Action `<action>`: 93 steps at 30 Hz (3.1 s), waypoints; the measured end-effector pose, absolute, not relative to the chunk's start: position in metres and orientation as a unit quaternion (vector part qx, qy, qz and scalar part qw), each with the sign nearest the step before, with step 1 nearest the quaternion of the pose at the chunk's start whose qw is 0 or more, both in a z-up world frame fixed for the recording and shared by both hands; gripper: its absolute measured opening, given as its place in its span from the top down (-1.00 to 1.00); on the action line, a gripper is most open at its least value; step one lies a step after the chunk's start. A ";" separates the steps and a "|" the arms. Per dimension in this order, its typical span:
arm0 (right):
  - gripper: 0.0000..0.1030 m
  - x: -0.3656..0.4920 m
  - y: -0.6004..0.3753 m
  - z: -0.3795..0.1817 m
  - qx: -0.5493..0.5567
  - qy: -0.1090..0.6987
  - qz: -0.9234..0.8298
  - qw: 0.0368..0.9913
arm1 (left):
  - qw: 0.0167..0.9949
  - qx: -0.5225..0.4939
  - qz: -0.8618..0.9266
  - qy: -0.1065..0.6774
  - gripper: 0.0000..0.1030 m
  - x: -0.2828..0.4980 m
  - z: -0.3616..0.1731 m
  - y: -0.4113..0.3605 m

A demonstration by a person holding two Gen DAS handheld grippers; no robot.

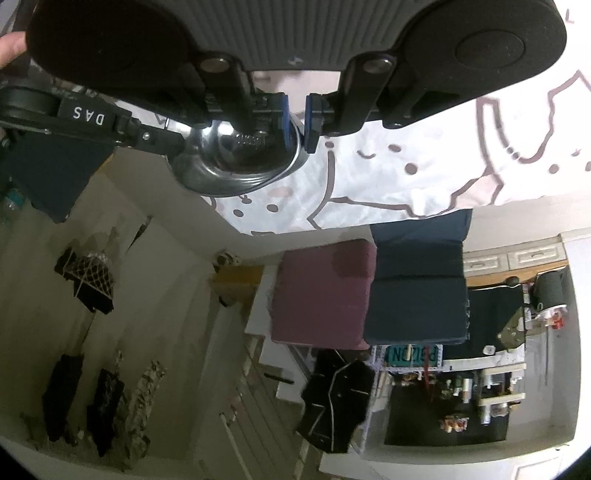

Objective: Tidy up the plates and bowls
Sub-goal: 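Lift the steel bowl with both grippers and carry it toward the dark tray, then lower the steel bowl into the dark tray and open both grippers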

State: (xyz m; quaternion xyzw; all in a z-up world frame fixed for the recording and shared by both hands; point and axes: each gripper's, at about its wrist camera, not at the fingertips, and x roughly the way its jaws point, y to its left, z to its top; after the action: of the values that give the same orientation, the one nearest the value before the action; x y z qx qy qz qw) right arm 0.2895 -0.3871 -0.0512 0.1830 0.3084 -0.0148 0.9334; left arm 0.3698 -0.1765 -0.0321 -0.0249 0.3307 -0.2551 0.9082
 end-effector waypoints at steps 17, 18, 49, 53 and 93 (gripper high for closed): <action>0.91 0.216 -0.344 -0.040 0.127 0.323 0.061 0.936 | 0.908 -0.049 -0.233 0.345 0.84 0.265 -0.041 -0.120; 0.91 0.213 -0.344 -0.044 0.125 0.329 0.062 0.934 | 0.906 -0.049 -0.233 0.350 0.84 0.263 -0.045 -0.119; 0.83 0.218 -0.332 -0.120 0.046 0.496 0.047 0.866 | 0.855 0.027 -0.206 0.475 0.81 0.288 -0.134 -0.166; 0.83 0.222 -0.336 -0.126 0.049 0.505 0.042 0.861 | 0.854 0.046 -0.211 0.474 0.75 0.288 -0.138 -0.174; -0.35 0.224 -0.359 -0.110 0.141 0.464 0.033 0.874 | 0.872 -0.006 -0.224 0.435 -0.61 0.288 -0.113 -0.157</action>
State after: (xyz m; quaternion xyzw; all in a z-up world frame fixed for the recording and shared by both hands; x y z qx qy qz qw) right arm 0.2244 -0.3594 -0.1103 0.1414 0.4636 0.0331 0.8741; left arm 0.2881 -0.1572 -0.1127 -0.0061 0.4351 -0.2235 0.8722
